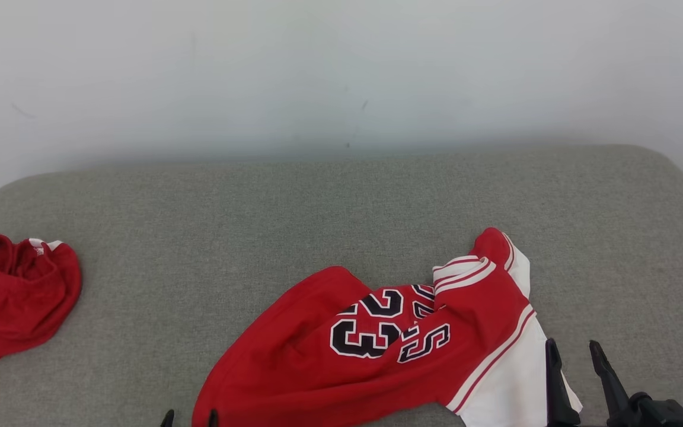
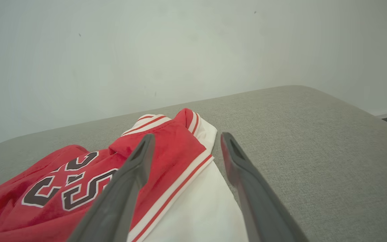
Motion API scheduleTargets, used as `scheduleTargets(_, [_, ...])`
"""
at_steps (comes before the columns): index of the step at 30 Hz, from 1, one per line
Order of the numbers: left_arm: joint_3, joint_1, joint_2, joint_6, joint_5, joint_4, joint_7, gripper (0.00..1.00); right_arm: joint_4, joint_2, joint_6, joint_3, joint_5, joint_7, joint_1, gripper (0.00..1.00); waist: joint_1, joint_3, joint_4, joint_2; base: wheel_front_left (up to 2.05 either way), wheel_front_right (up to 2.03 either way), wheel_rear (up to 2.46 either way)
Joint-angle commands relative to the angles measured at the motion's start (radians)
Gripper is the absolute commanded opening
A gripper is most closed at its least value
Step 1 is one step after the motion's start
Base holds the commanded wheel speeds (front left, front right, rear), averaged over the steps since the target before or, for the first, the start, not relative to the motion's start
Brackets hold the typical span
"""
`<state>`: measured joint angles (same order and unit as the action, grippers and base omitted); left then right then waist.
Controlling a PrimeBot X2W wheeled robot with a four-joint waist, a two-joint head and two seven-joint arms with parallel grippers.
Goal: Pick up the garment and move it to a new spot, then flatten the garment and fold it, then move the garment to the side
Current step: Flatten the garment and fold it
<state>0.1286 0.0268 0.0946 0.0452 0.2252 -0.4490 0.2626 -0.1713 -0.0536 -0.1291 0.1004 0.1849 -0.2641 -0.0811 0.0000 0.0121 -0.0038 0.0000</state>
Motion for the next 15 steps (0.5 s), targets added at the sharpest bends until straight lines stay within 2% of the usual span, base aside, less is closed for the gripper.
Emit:
scheduleTargets(1, [-0.010, 0.013, -0.005, 0.002, -0.011, 0.016, 0.003, 1.00, -0.001, -0.002, -0.003, 0.006, 0.006, 0.000, -0.010, 1.00, 0.0000, 0.006, 0.006, 0.0000, 0.00, 0.00, 0.00])
scheduleTargets(7, [-0.044, 0.034, -0.013, 0.007, -0.037, 0.060, 0.003, 1.00, -0.012, -0.014, -0.003, 0.020, -0.005, 0.000, -0.036, 1.00, 0.0000, 0.019, 0.018, 0.0000, 0.00, 0.00, 0.00])
scheduleTargets(15, [-0.032, 0.050, -0.015, 0.035, -0.057, -0.016, 0.003, 1.00, -0.103, -0.056, -0.003, 0.018, -0.020, 0.000, -0.048, 1.00, 0.0000, 0.025, 0.013, 0.0000, 0.00, 0.00, 0.00])
